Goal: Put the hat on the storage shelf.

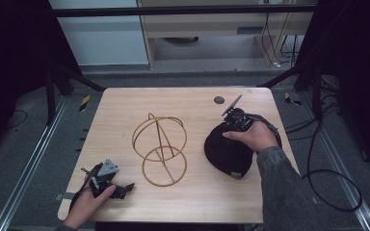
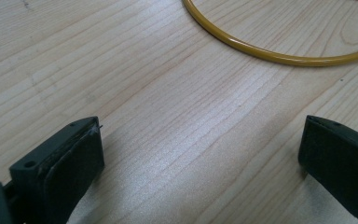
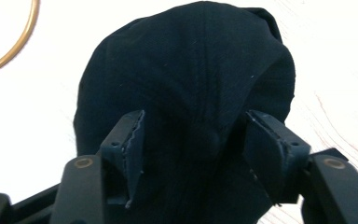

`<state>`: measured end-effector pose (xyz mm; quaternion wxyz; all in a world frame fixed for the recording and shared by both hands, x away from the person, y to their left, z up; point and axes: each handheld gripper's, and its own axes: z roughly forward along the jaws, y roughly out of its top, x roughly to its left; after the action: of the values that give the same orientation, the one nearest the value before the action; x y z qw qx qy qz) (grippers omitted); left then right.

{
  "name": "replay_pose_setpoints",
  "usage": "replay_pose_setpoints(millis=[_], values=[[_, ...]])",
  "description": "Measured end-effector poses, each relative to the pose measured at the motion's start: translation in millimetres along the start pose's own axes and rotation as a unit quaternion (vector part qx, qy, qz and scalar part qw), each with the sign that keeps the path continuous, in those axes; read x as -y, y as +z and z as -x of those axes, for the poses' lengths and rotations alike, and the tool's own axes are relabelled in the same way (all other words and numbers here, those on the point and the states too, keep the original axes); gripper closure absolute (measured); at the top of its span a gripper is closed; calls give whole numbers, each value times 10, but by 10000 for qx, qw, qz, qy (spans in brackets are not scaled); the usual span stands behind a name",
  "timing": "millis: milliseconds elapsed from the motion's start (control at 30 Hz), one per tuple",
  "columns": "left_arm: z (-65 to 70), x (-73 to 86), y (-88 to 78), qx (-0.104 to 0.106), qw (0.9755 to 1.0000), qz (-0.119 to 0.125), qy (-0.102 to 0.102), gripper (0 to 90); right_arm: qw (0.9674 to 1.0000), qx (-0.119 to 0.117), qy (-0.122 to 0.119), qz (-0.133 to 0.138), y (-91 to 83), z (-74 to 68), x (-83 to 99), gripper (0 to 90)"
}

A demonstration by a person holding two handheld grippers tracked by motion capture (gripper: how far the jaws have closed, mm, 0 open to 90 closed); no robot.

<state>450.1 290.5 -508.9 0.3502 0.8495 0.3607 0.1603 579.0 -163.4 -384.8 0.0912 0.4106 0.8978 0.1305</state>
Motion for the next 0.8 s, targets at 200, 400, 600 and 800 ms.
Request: replay_pose_setpoints(millis=[200,400,600,800], values=[[0,0,0,0,10000,0,-1,0,9999,-39,-54,-98,76,65,-4,500],[0,0,0,0,10000,0,1,0,9997,-169,30,-177,94,56,-23,660],[0,0,0,0,10000,0,1,0,9997,-220,41,-116,78,92,1,744],[0,0,0,0,10000,0,1,0,9998,-186,2,-25,-32,113,44,760]])
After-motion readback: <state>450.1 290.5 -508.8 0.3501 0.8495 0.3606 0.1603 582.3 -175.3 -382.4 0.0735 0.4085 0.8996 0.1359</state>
